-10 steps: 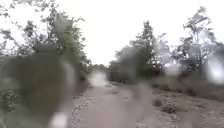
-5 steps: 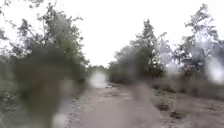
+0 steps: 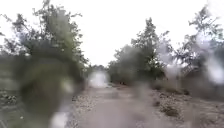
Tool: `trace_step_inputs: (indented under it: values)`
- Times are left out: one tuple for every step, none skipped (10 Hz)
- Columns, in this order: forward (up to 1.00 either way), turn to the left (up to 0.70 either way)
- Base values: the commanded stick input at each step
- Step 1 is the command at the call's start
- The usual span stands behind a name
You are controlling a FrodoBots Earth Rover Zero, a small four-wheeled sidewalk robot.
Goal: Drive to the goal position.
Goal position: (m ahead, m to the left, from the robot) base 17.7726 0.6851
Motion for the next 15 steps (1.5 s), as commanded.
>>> trace_step_inputs:
  values:
    - [0.45, 0.00]
    - [0.45, 0.00]
    - [0.45, 0.00]
    - [0.45, 0.00]
    - [0.45, 0.00]
    - [0.45, 0.00]
    - [0.45, 0.00]
    - [0.45, 0.00]
    - [0.45, 0.00]
    - [0.45, 0.00]
    - [0.45, 0.00]
    - [0.45, 0.00]
    - [0.45, 0.00]
    - [0.45, 0.00]
    - [0.45, 0.00]
